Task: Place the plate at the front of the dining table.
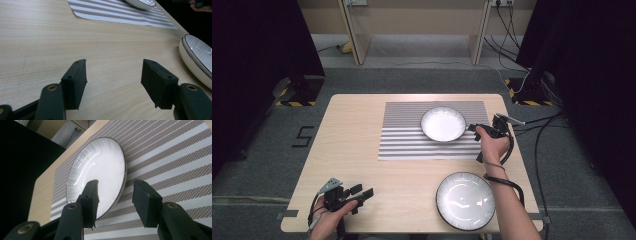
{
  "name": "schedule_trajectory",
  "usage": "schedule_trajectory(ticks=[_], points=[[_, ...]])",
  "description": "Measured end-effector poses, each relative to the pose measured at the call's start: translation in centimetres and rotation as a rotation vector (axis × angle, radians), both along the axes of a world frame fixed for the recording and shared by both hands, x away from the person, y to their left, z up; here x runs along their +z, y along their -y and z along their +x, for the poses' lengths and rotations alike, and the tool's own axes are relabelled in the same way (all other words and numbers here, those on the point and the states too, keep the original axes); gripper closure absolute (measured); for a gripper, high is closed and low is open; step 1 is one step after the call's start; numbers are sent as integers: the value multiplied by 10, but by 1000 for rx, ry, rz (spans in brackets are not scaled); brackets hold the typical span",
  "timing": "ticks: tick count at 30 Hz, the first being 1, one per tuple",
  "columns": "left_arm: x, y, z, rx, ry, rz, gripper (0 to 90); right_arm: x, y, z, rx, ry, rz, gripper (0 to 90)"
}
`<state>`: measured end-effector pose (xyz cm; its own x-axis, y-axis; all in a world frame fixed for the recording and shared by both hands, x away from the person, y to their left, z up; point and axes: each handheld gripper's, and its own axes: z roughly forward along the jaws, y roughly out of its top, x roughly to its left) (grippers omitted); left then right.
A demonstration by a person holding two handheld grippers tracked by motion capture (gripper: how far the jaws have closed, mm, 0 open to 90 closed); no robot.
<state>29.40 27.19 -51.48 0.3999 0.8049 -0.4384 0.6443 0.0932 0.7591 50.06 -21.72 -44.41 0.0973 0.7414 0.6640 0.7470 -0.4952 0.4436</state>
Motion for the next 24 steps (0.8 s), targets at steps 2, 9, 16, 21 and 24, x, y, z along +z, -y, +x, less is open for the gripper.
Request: schedule_trajectory(ticks=[2, 9, 16, 21, 24], points=[[0, 0, 0, -2, -1, 1, 367, 0, 0, -2, 6, 4, -4, 556], [-1, 2, -1, -3, -4, 0, 367, 0, -1, -10, 22, 11, 1, 555], [-1, 3, -1, -6, -6, 2, 367, -1, 2, -20, 25, 20, -17, 555], [-2, 5, -1, -11, -7, 1, 367, -2, 5, -27, 29, 26, -21, 553], [-2, 4, -1, -11, -7, 3, 367, -4, 8, -33, 30, 25, -21, 552]])
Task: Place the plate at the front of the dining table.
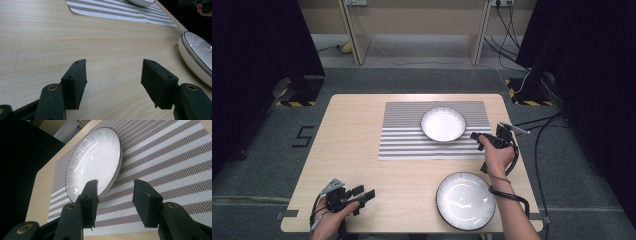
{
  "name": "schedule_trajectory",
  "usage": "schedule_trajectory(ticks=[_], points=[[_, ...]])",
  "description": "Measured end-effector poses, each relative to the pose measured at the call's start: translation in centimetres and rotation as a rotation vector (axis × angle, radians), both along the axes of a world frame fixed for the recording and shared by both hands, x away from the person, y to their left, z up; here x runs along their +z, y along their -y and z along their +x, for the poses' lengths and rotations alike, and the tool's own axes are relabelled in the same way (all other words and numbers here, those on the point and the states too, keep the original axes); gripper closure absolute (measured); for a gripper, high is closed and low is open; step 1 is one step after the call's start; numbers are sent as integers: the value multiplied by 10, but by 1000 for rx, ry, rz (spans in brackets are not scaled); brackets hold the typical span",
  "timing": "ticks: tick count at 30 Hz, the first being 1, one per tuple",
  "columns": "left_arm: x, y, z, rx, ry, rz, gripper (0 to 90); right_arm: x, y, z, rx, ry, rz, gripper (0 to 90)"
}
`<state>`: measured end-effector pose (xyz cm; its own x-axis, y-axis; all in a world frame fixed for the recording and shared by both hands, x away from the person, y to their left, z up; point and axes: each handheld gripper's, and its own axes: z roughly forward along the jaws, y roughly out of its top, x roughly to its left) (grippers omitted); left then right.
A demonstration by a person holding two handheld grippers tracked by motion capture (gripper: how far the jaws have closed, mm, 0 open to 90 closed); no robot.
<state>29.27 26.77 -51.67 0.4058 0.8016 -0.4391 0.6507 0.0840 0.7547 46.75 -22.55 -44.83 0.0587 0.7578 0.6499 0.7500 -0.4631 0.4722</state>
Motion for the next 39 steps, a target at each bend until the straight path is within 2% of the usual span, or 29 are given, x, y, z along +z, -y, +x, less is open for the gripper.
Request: schedule_trajectory(ticks=[14, 30, 32, 33, 39], points=[[0, -1, -1, 4, -3, -2, 367, -7, 11, -22, -10, 4, 4, 551], [0, -1, -3, 3, -3, -3, 367, -11, 15, -42, -6, 15, 7, 551], [0, -1, -3, 4, -3, -3, 367, -11, 15, -45, -6, 16, -5, 551], [0, -2, -3, 5, -3, -4, 367, -12, 15, -47, -8, 16, 8, 551], [-1, -1, -3, 4, -4, -3, 368, -11, 16, -56, 0, 28, 12, 552]])
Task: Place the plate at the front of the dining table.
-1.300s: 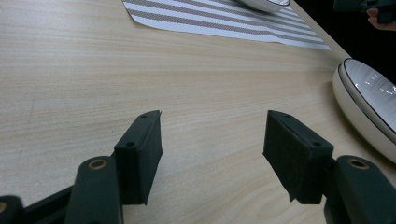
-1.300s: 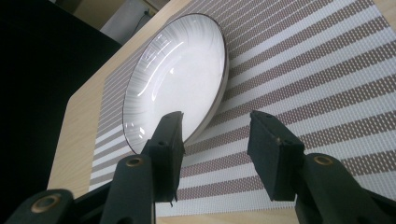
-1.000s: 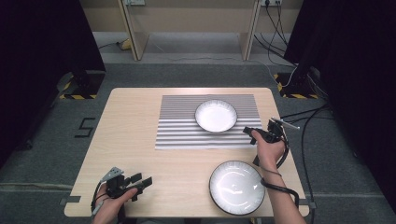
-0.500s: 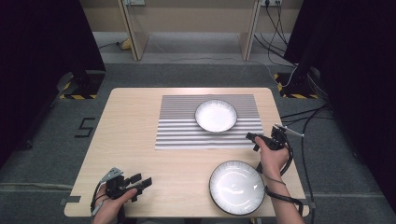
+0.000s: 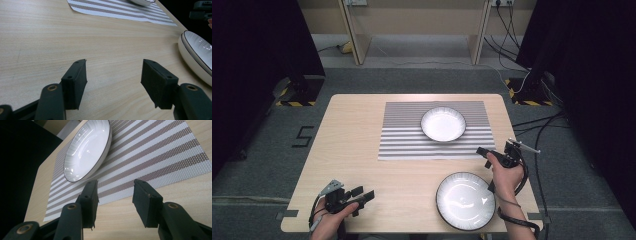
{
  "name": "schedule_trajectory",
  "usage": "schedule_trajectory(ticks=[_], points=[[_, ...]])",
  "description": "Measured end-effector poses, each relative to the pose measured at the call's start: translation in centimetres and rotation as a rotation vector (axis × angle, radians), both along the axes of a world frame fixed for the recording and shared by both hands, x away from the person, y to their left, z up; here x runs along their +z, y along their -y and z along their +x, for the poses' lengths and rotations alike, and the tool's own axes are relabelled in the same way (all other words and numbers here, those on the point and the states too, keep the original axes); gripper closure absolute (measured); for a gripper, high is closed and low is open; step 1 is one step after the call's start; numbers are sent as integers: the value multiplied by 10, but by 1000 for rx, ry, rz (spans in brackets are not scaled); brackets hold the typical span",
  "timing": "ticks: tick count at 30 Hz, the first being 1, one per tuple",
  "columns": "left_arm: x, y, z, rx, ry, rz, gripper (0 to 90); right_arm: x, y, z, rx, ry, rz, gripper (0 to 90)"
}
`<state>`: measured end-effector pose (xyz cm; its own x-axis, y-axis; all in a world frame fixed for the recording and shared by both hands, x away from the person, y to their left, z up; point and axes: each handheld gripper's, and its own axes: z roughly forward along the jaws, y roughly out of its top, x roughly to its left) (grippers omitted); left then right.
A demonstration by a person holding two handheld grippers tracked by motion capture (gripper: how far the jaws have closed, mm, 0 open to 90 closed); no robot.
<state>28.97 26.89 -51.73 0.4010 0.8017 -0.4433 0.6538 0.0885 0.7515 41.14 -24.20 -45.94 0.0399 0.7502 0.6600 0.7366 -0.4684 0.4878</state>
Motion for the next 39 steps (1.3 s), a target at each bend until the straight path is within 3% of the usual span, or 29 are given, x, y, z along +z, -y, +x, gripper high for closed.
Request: schedule_trajectory(ticks=[39], points=[[0, 1, -1, -3, -1, 5, 368, 1, 10, -54, 28, 28, -4, 553]])
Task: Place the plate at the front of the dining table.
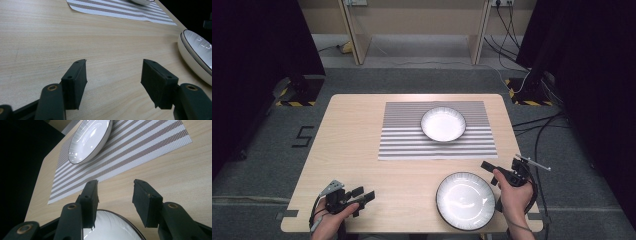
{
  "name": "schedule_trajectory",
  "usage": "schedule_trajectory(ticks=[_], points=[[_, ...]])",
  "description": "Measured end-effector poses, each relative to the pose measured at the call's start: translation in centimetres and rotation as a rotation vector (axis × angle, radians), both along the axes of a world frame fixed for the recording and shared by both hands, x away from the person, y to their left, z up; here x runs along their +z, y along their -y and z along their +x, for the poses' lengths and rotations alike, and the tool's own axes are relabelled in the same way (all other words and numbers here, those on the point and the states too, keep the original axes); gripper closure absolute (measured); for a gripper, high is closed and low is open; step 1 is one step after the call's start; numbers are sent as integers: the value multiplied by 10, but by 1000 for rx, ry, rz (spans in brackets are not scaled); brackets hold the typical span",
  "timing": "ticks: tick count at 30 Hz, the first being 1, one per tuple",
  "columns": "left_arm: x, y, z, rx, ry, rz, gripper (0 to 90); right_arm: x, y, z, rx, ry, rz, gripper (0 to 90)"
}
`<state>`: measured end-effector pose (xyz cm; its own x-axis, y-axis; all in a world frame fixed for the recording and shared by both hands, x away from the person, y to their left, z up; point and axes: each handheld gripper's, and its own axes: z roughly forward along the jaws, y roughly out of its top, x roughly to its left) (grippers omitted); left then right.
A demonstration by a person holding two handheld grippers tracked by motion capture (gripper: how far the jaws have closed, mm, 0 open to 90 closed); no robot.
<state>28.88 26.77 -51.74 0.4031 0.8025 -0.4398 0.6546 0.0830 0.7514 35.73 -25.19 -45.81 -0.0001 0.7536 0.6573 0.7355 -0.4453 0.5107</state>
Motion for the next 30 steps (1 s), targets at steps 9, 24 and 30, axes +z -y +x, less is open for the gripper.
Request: schedule_trajectory(ticks=[9, 24, 30], points=[[0, 0, 0, 2, -2, -3, 368, -2, 0, -11, 4, 5, -7, 548], [0, 0, 0, 1, -2, -2, 368, -6, 1, -35, 9, 17, 0, 542], [-1, 0, 0, 1, -2, -2, 368, -6, -1, -36, 11, 21, 10, 534]])
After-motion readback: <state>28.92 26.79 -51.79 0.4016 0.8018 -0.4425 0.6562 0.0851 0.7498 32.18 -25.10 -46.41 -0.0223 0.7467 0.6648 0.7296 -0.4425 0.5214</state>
